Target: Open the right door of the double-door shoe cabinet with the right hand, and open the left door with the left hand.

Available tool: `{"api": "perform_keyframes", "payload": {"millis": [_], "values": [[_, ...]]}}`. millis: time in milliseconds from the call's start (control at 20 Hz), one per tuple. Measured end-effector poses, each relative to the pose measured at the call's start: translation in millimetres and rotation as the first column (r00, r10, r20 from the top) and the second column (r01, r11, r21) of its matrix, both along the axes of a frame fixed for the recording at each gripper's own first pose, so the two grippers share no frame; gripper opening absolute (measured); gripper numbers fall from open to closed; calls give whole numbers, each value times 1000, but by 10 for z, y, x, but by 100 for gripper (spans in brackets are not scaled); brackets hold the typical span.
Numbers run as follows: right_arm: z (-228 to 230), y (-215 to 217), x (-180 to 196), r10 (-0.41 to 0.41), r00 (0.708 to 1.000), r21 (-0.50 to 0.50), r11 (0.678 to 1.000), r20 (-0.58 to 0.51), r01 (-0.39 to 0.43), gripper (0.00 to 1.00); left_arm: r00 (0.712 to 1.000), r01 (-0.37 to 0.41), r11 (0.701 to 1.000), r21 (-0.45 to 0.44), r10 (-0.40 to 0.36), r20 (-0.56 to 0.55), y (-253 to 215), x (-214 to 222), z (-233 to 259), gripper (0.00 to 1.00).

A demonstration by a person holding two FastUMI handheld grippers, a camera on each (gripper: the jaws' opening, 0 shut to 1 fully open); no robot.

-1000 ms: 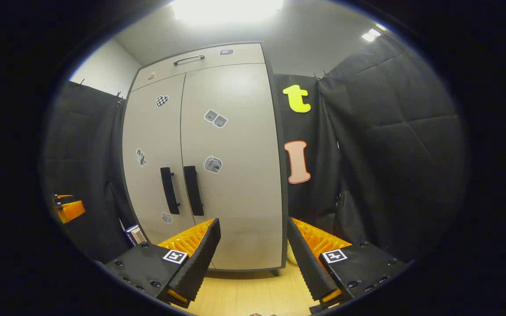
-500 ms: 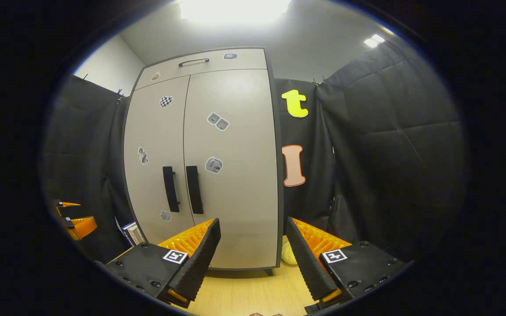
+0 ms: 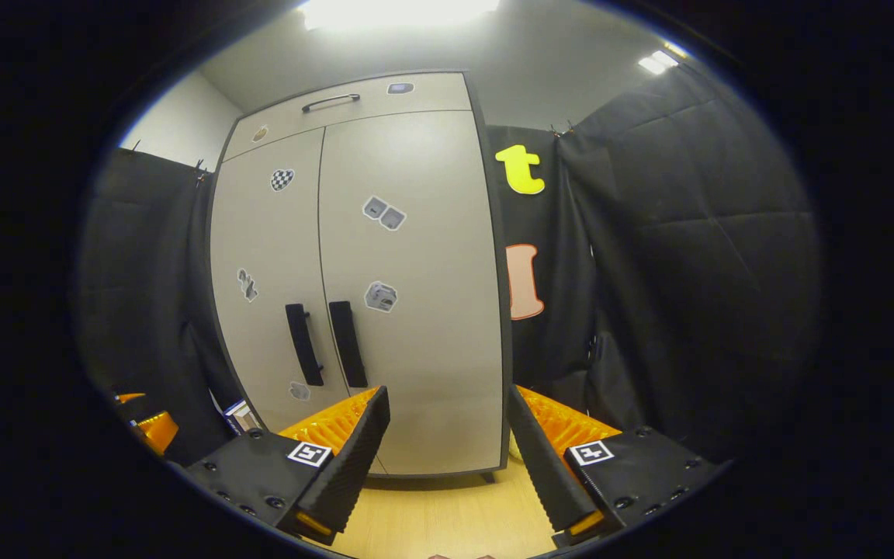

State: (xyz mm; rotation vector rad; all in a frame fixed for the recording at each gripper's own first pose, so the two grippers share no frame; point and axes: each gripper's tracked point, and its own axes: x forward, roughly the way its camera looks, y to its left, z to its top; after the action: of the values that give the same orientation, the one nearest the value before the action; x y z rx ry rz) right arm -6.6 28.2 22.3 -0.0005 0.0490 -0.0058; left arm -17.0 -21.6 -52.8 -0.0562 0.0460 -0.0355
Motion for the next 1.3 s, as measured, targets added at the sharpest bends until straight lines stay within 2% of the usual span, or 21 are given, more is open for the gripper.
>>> {"api": "perform_keyframes", "payload": {"millis": [50, 100, 150, 200, 250, 350, 650, 850, 1050, 1300], "values": [[59, 73, 51, 16, 1000, -2, 1000, 5, -16, 92, 1000, -2, 1000, -22, 1, -11, 13, -28, -56, 95], [109, 142, 116, 32, 999, -2, 999, 10, -32, 98, 1000, -5, 999, -35, 4, -26, 24, -53, -105, 94], [152, 242, 182, 52, 999, 3, 999, 7, -52, 98, 999, 1, 999, -36, -2, -39, 15, -81, -149, 94], [169, 376, 247, 80, 997, 13, 997, 2, -80, 92, 999, 13, 999, -30, -14, -43, -14, -106, -157, 94], [209, 501, 312, 112, 994, 24, 993, -1, -112, 98, 999, 14, 1000, -20, -15, -39, -13, -120, -141, 95], [300, 689, 411, 158, 987, 30, 987, 14, -158, 98, 999, 13, 1000, -16, -14, -29, -26, -167, -124, 95], [483, 1069, 865, 201, 976, -33, 979, 82, -199, 98, 1000, 4, 997, -80, -6, -31, -15, -242, -204, 94], [588, 1205, 1195, 177, 971, -44, 984, 158, -172, 98, 998, 6, 991, -132, -15, -60, 24, -279, -334, 94], [465, 1242, 1481, 154, 979, -112, 984, 133, -139, 98, 995, -30, 990, -135, 17, -95, 152, -276, -470, 94], [277, 1140, 1726, 114, 989, -77, 991, 97, -107, 98, 991, -53, 992, -118, 38, -127, 212, -281, -574, 95]]}}
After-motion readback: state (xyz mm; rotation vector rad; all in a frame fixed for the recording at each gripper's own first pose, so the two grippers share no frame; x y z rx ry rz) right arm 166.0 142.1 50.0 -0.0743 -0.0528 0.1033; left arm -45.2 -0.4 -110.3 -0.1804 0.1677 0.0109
